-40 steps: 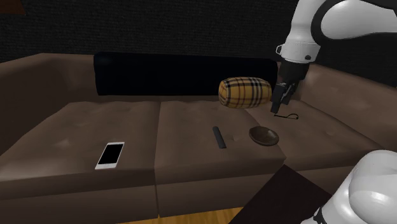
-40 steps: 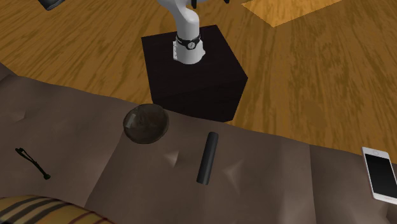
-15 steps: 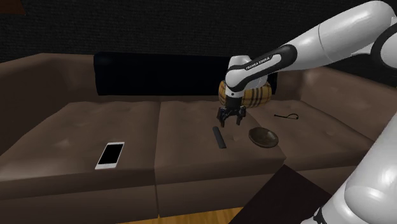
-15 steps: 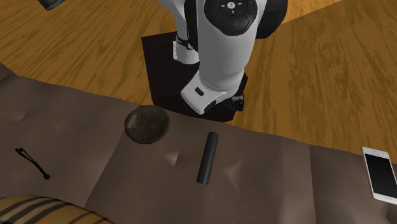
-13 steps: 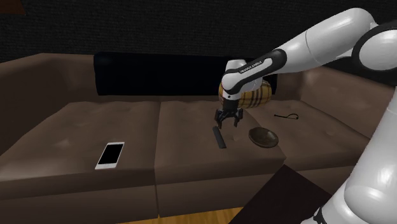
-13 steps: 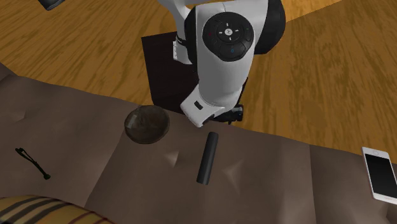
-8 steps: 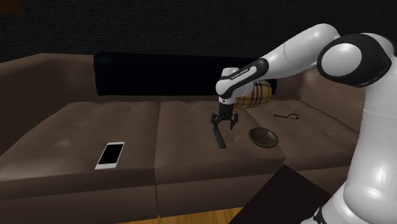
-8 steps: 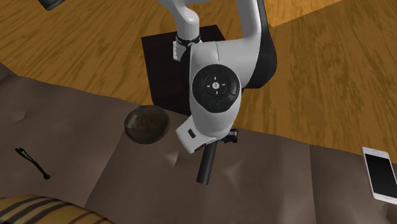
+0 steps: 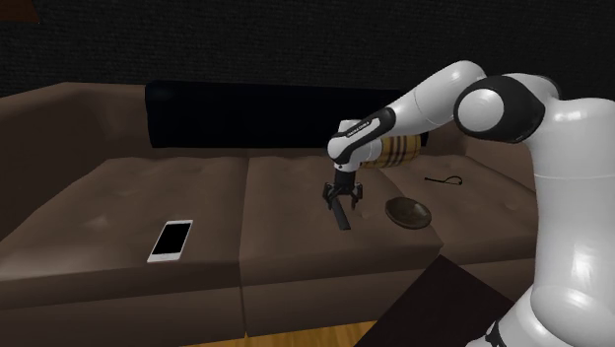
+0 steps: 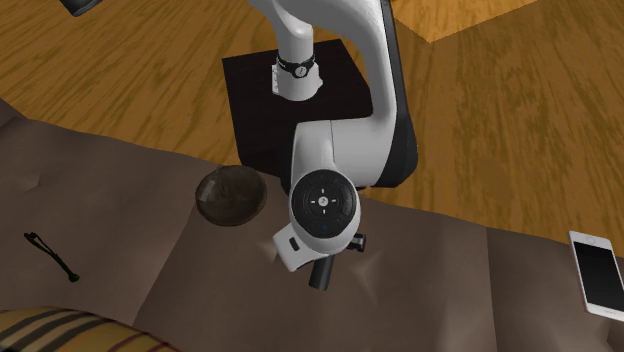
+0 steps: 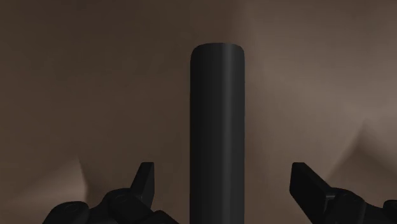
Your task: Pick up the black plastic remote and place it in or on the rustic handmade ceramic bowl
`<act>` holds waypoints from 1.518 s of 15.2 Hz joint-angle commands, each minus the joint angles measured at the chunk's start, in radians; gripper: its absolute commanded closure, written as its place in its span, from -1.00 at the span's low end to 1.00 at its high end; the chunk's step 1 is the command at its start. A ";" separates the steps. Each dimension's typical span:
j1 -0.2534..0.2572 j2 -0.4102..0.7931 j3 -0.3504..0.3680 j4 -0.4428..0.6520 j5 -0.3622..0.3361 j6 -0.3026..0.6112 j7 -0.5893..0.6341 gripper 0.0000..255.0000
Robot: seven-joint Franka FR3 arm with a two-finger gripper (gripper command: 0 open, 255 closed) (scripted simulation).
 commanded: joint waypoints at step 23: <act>0.003 0.014 0.002 -0.019 0.003 0.033 0.000 1.00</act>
